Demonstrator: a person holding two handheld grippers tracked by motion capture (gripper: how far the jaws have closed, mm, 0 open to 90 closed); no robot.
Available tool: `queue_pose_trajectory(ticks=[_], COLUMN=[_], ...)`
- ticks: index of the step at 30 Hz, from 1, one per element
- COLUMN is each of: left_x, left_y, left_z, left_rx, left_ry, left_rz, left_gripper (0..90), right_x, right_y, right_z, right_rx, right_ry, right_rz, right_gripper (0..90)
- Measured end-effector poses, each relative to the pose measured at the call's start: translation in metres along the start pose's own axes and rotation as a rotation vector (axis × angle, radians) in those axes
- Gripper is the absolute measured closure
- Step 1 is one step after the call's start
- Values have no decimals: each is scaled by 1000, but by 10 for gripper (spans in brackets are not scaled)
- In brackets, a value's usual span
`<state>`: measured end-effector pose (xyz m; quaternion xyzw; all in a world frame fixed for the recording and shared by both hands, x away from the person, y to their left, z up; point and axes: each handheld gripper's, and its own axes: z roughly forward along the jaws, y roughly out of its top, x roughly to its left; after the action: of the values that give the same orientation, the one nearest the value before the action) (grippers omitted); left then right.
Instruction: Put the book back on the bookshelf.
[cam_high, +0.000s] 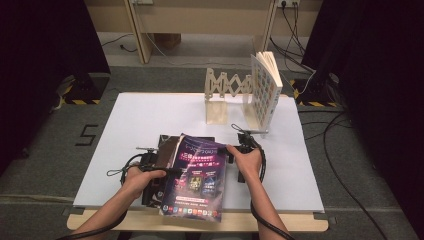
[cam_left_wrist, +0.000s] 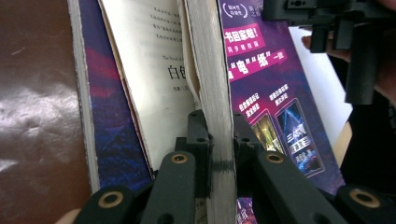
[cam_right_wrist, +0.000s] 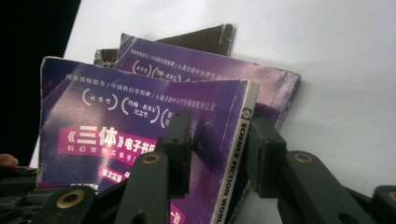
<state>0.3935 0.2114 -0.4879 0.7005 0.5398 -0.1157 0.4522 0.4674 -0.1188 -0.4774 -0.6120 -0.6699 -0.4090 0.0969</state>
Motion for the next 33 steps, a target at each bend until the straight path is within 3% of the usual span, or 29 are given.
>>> queue_pose_trajectory(ticks=[4,9,15,16,21,23,29,33], left_x=[-1,-1,-2,-2,-5,-5,-3,1], left_y=[2,0,0,-1,-7,-10,-17,-21], left_z=[-1,-2,-4,-4,-9,-12,-25,-30], left_rx=[13,6,-4,-11,-53,-74,-143,-170], left_ry=[13,16,31,32,89,106,121,130], left_rz=[14,16,32,24,78,92,118,105], left_gripper=[811,809,773,756,601,540,473,473], right_x=[4,9,16,18,22,25,33,37], right_y=[3,9,11,11,12,13,17,18], right_z=[-1,-4,-9,-10,-20,-27,-50,-60], right_rx=[-2,23,9,6,-45,-68,-121,-152], right_ry=[7,23,40,40,81,81,98,93], right_rz=[-13,-81,-61,-63,-37,-48,-76,-86], right_gripper=[710,742,794,796,823,828,833,833])
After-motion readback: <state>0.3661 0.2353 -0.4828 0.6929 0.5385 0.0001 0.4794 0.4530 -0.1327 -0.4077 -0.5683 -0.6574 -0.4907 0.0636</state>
